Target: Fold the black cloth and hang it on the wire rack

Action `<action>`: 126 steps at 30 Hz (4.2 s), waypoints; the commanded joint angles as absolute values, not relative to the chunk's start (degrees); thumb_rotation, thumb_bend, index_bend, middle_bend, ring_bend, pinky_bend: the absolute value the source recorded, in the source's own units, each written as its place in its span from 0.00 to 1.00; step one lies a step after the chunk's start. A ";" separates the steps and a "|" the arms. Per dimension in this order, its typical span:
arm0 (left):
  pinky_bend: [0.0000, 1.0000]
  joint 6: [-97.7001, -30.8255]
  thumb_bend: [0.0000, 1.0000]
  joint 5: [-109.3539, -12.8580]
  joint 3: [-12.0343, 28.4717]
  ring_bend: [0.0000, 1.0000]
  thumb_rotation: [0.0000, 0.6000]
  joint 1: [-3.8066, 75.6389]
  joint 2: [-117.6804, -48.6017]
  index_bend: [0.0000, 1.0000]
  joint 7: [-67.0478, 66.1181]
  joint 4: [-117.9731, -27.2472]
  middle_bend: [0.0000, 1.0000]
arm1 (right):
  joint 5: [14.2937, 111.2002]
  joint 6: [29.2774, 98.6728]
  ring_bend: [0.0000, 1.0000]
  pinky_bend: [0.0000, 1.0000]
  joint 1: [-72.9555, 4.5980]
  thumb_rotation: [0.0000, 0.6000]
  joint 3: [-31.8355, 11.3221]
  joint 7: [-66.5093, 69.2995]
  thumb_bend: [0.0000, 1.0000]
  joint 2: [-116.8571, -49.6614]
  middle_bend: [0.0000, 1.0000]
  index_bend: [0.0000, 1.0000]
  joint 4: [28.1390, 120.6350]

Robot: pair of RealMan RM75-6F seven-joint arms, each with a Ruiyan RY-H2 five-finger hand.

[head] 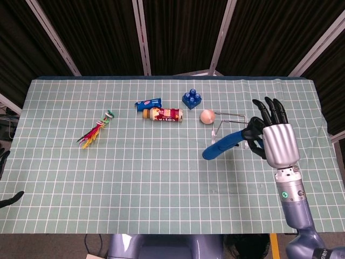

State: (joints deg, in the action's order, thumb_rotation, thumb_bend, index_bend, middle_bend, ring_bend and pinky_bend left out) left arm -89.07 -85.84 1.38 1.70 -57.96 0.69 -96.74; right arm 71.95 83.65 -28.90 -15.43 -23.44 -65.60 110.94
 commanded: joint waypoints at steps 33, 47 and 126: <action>0.00 -83.32 0.00 -79.93 3.24 0.00 1.00 3.64 -59.88 0.00 -2.00 -94.71 0.00 | 48.18 78.13 0.00 0.09 -43.36 1.00 -25.84 -40.55 0.55 -89.33 0.12 0.75 80.26; 0.00 -81.99 0.00 -79.10 3.34 0.00 1.00 4.17 -60.24 0.00 -2.36 -94.39 0.00 | 48.73 77.45 0.00 0.08 -40.96 1.00 -25.53 -38.75 0.55 -83.89 0.12 0.75 82.77; 0.00 -83.37 0.00 -83.05 1.92 0.00 1.00 4.91 -63.23 0.00 -3.44 -91.53 0.00 | 78.75 80.03 0.00 0.00 -25.44 1.00 -5.83 -9.84 0.00 -63.34 0.00 0.00 95.86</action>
State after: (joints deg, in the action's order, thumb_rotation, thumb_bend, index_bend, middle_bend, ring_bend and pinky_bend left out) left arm -82.30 -81.78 2.50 5.35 -63.22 -4.09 -91.65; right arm 73.54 74.80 -32.09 -11.35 -11.46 -69.89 88.37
